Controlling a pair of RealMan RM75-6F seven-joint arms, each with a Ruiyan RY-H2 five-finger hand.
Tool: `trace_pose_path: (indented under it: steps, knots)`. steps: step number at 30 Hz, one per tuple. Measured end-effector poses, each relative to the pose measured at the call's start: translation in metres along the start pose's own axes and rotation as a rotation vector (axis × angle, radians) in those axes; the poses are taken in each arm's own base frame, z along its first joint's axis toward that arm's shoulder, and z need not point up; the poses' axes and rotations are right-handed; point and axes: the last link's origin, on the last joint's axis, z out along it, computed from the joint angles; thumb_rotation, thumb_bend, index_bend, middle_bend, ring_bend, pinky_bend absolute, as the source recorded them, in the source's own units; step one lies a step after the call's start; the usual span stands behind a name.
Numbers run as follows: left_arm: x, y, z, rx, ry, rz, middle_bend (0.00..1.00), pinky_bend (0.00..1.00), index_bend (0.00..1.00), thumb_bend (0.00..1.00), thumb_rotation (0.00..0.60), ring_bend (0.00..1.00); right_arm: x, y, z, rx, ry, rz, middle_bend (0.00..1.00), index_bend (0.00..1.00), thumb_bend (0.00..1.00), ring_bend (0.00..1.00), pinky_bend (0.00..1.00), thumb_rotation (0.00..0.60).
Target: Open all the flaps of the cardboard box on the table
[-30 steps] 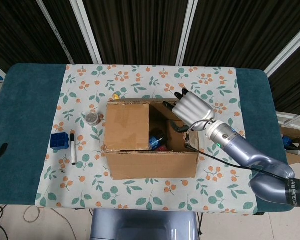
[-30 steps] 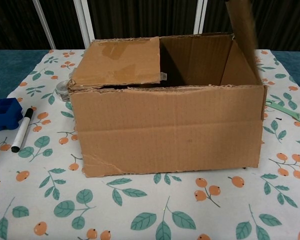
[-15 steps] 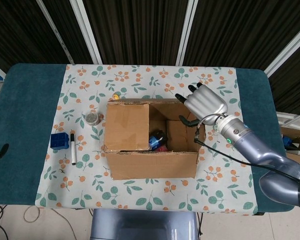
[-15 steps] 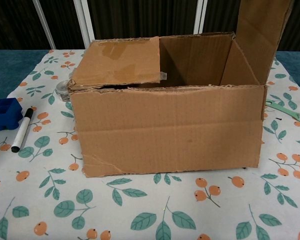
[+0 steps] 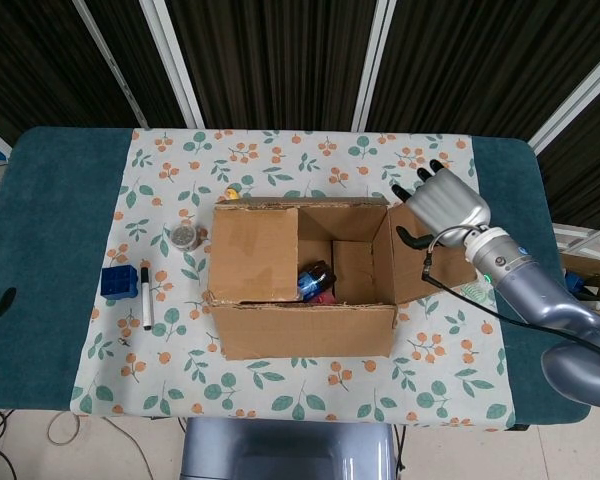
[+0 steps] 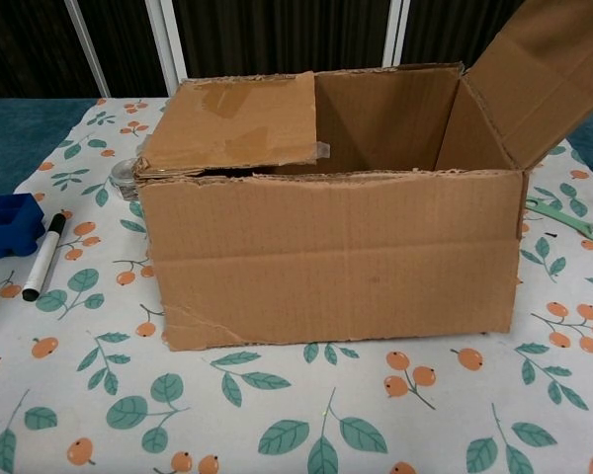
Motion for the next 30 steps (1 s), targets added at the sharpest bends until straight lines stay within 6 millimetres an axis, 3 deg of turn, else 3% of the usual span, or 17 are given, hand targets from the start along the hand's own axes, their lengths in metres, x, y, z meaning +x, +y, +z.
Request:
trace_pose_path:
  steps: [6, 13, 16, 19, 20, 24, 28, 30]
  knots:
    - [-0.001, 0.000, 0.000, 0.001, -0.008, 0.003, 0.00, 0.00, 0.09, 0.22, 0.600, 0.00, -0.015, 0.004, -0.001, -0.017, -0.053, -0.024, 0.53, 0.17, 0.52, 0.22, 0.23, 0.029]
    - [-0.002, 0.001, -0.001, 0.001, -0.027, 0.004, 0.00, 0.00, 0.09, 0.22, 0.600, 0.00, -0.031, -0.005, 0.003, -0.012, -0.093, 0.005, 0.50, 0.17, 0.51, 0.22, 0.23, 0.035]
    - [-0.002, 0.001, -0.001, -0.004, -0.030, 0.003, 0.00, 0.00, 0.09, 0.22, 0.600, 0.00, -0.033, -0.006, 0.005, -0.031, -0.073, 0.034, 0.46, 0.15, 0.48, 0.22, 0.23, 0.139]
    - [-0.002, 0.000, 0.000, 0.001, -0.033, 0.002, 0.00, 0.00, 0.09, 0.22, 0.600, 0.00, -0.034, -0.003, 0.007, -0.066, -0.042, 0.101, 0.41, 0.12, 0.45, 0.22, 0.23, 0.379]
    - [-0.002, 0.000, 0.001, 0.002, -0.033, 0.002, 0.00, 0.00, 0.09, 0.22, 0.600, 0.00, -0.034, -0.002, 0.007, -0.081, -0.031, 0.125, 0.39, 0.11, 0.44, 0.22, 0.23, 0.419]
    - [-0.002, 0.000, 0.001, -0.007, -0.037, 0.002, 0.00, 0.00, 0.09, 0.22, 0.600, 0.00, -0.042, 0.009, 0.003, -0.163, 0.007, 0.267, 0.32, 0.08, 0.40, 0.21, 0.23, 0.467]
    - [-0.001, -0.001, 0.001, -0.016, -0.042, 0.000, 0.00, 0.00, 0.09, 0.22, 0.600, 0.00, -0.059, 0.023, -0.006, -0.254, 0.012, 0.398, 0.26, 0.06, 0.35, 0.19, 0.23, 0.573]
    - [-0.001, -0.001, 0.001, -0.018, -0.044, -0.002, 0.00, 0.00, 0.09, 0.22, 0.600, 0.00, -0.068, 0.032, -0.013, -0.310, 0.024, 0.464, 0.26, 0.06, 0.34, 0.19, 0.23, 0.592]
